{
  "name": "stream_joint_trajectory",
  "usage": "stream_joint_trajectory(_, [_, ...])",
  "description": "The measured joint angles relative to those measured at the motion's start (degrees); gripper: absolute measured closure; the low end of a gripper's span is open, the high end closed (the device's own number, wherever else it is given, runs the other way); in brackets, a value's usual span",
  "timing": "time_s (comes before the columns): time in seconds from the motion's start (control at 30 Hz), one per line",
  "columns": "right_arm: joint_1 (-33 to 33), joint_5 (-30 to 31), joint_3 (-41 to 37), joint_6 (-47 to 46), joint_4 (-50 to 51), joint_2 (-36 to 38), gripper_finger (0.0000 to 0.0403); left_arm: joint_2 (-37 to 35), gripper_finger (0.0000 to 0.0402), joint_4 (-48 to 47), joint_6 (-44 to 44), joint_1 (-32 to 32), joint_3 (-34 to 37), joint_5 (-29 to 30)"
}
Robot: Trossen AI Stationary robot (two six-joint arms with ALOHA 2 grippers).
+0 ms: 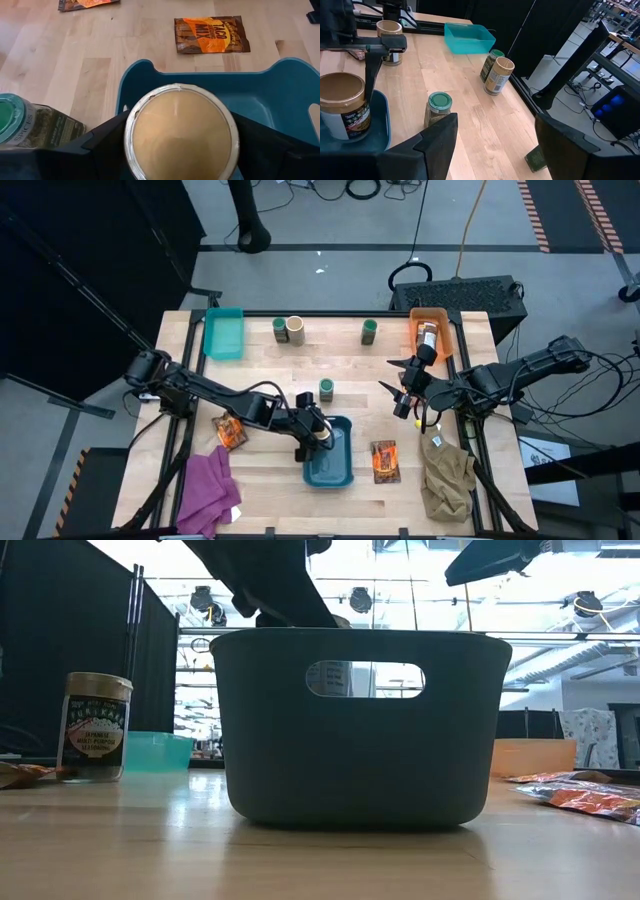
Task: Sort spices by type
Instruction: Put the gold seasoning bottle into the blue bin, then put the green seasoning bottle into the light blue bin
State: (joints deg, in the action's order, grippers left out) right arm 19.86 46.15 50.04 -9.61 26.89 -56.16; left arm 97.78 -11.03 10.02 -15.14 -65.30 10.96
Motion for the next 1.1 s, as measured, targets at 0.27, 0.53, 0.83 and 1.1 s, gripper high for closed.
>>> stream_joint_trajectory(0.27, [0.0, 0.0, 0.0, 0.0, 0.0, 0.0, 0.0154, 2.0, 0.0072, 0.1, 0.0, 0.2, 0.0, -0.1])
stream_joint_trajectory(0.53, [0.0, 0.0, 0.0, 0.0, 0.0, 0.0, 0.0154, 0.7, 0.0072, 0.2, -0.3, 0.9, 0.0, -0.1])
stream_joint_trajectory(0.83, [0.0, 0.0, 0.0, 0.0, 0.0, 0.0, 0.0154, 0.7, 0.0072, 0.0, -0.4, 0.9, 0.0, -0.1])
stream_joint_trajectory(1.1, [0.0, 0.0, 0.0, 0.0, 0.0, 0.0, 0.0154, -2.8, 0.0072, -0.6, -0.4, 1.1, 0.0, -1.5])
